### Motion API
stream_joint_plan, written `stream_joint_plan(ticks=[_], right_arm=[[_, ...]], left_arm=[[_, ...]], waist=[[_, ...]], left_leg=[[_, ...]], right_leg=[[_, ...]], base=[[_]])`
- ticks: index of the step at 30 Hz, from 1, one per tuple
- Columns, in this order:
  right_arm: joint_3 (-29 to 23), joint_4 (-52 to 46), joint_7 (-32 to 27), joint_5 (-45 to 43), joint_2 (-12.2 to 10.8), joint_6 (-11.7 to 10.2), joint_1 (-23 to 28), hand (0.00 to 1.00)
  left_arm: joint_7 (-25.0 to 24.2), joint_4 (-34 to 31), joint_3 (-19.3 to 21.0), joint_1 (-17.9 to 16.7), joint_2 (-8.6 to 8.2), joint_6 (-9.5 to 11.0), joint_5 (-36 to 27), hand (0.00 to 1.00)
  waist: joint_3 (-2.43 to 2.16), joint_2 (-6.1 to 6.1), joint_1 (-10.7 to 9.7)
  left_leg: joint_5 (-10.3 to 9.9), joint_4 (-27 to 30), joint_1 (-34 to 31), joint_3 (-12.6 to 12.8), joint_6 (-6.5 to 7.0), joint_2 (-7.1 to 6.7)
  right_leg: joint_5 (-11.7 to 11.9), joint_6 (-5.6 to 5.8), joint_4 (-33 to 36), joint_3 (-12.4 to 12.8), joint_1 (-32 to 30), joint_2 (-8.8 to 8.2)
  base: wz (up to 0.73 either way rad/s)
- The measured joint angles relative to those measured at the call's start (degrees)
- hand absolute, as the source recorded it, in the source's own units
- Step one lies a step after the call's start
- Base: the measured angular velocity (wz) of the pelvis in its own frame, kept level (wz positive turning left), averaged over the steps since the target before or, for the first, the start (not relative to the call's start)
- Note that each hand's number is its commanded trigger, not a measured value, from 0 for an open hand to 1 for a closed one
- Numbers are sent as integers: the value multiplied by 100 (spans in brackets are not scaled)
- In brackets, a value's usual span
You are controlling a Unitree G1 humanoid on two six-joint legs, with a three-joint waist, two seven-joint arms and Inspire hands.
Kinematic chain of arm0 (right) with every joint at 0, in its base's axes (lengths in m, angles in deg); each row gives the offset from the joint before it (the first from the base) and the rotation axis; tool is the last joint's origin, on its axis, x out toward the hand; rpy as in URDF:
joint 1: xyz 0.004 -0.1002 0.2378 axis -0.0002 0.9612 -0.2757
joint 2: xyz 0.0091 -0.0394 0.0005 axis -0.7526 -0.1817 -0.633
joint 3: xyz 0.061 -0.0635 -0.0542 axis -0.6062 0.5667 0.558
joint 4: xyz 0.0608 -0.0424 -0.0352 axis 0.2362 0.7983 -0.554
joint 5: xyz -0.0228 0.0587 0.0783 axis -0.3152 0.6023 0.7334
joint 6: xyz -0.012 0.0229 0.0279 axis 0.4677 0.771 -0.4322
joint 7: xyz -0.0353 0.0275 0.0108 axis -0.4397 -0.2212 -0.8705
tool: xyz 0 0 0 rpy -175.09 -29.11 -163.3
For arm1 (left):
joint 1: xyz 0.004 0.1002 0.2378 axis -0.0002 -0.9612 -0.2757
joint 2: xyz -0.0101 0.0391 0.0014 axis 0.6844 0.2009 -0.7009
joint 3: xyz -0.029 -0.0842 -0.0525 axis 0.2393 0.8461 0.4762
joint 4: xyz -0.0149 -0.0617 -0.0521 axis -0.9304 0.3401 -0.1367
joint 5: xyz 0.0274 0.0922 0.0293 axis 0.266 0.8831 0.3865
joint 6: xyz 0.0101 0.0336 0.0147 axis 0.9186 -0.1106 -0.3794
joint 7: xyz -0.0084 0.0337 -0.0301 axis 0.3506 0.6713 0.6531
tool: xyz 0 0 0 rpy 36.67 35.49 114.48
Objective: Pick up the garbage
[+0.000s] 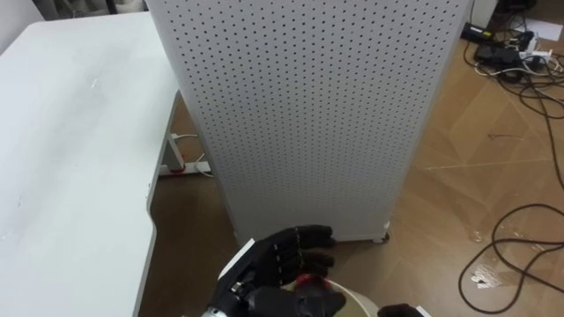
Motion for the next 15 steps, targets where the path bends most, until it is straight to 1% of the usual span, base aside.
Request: stream_joint_plan(ticks=[2,4,6,9,15], right_arm=[[4,1,-8,14,-3,2,0,100],[102,12,-33,6,-16,69,9,100],[105,16,-96,-2,51,76,8,100],[106,15,-71,11,74,76,8,100],[110,2,-62,14,78,76,7,100]], left_arm=[[-35,-1,-79,0,-18,0,-27,0],[-95,-3,-134,0,-34,0,-28,0],[-125,-3,-203,1,-30,0,-29,0],[-145,-3,-205,1,-33,0,-33,0],[-304,-50,-212,6,13,0,-253,0]], waist=[[0,-10,-1],[3,-16,9],[0,-31,3],[-5,-75,-8],[-10,-68,-16]], left_leg=[[0,-3,3,2,0,-2],[0,-6,2,2,0,-2],[0,-6,3,3,0,-3],[0,-6,6,4,0,4],[0,3,4,7,0,3]], right_leg=[[0,0,-1,1,-1,-1],[0,0,-2,2,-4,-1],[0,0,-2,2,-5,-2],[0,0,-5,2,-2,5],[1,1,-4,6,1,1]], base=[[0],[0],[0],[0],[0]])
